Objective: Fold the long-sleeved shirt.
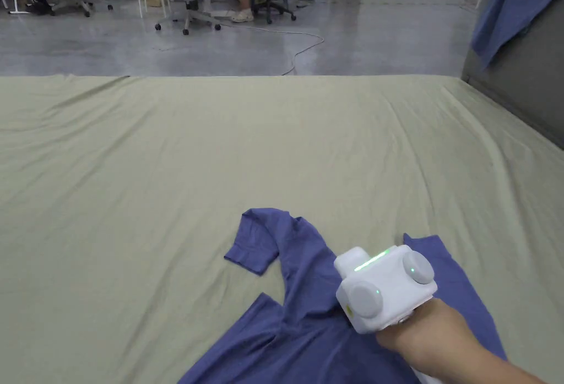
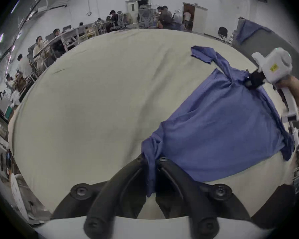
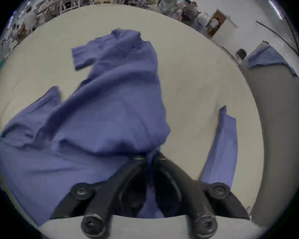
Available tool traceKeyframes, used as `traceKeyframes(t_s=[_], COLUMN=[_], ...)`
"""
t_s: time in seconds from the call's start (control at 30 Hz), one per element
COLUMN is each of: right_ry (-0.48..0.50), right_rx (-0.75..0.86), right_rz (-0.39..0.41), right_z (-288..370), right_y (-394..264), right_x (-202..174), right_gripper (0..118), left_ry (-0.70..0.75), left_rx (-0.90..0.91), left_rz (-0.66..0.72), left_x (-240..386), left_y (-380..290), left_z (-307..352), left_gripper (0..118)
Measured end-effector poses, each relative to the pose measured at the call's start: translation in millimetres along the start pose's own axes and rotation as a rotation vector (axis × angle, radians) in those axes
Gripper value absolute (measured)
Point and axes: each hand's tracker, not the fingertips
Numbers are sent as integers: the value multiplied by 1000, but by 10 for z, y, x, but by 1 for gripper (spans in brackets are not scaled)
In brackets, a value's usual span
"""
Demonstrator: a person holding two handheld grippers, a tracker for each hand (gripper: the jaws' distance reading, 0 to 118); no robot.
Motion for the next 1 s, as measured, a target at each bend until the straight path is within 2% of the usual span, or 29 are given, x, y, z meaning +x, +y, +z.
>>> traceKeyframes(t_s=[0.07, 0.13, 0.17, 0.27, 0.37, 0.5, 0.63, 0.8, 0.9, 1.0], right_ry=[4, 75, 70, 53, 69, 24, -37, -108, -103, -131], right_rx=[-17, 15, 56, 194, 341, 533, 694, 849, 920, 956], right_rz=[81, 0, -35, -59, -148, -256, -332, -365, -388, -363], right_z=[132, 399, 576, 1246, 2048, 3046, 3813, 4524, 4845, 5078], right_y=[-70, -234, -333, -659, -1073, -1574, -1896, -2095, -2081, -1881], right_x=[-28, 60, 106, 235, 328, 446, 572, 748, 908, 1055], right_gripper=[1, 1, 1, 1, 1, 1, 1, 1, 1, 1], left_ry=[-18, -44, -57, -82, -122, -180, -221, -255, -298, -294], left_rx=[-8, -2, 6, 49, 104, 208, 338, 500, 592, 644], left_rz=[19, 71, 87, 114, 127, 93, 156, 207, 247, 229], left_x=[-35, -96, -120, -131, -77, 85, 173, 230, 272, 390], left_y=[39, 84, 108, 174, 244, 364, 567, 866, 1121, 1461], left_z=[36, 104, 149, 380, 670, 1131, 1653, 2303, 2660, 2927], left_gripper=[4, 4, 4, 4, 4, 4, 4, 4, 4, 4])
